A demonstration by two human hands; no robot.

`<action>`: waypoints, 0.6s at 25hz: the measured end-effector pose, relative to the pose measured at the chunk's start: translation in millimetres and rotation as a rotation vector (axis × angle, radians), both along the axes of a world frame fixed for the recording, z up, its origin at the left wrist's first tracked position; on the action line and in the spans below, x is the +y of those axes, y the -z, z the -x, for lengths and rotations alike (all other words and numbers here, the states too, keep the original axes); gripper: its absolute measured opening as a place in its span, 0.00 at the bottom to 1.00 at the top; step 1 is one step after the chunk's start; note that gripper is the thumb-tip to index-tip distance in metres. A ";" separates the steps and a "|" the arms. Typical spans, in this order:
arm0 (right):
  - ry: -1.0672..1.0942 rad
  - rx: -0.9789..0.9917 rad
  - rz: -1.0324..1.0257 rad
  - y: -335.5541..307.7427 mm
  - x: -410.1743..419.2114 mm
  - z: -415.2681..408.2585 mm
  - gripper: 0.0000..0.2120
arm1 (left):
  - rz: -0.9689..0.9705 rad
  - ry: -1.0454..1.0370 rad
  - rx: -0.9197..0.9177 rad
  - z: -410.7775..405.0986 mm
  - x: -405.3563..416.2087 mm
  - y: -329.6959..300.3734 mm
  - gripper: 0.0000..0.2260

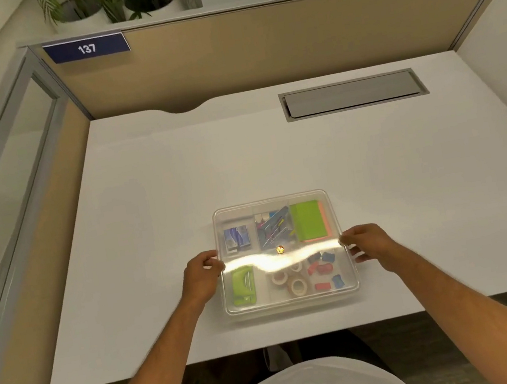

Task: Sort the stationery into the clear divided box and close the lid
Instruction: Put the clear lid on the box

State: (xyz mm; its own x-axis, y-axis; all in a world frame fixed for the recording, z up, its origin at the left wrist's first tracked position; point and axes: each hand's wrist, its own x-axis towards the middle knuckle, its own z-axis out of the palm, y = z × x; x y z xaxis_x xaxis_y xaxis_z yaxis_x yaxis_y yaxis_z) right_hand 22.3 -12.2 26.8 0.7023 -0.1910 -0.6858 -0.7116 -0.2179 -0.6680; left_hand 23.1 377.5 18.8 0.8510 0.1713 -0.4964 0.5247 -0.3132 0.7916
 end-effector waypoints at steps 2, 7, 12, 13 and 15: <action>-0.084 0.034 -0.001 4.2 -6.1 24.0 0.04 | 0.003 0.054 0.027 20.6 7.3 0.3 0.13; -0.193 0.055 -0.063 0.4 -12.0 55.3 0.09 | 0.052 0.142 0.117 57.9 13.2 -0.2 0.16; -0.150 0.021 -0.072 3.3 -2.9 70.2 0.11 | 0.114 0.078 0.135 70.0 9.5 3.9 0.18; -0.119 0.012 -0.074 5.1 -0.9 72.5 0.11 | 0.126 0.068 0.136 71.3 8.8 5.0 0.18; -0.090 -0.001 -0.069 7.2 1.7 76.2 0.10 | 0.137 0.054 0.132 74.7 8.0 6.7 0.19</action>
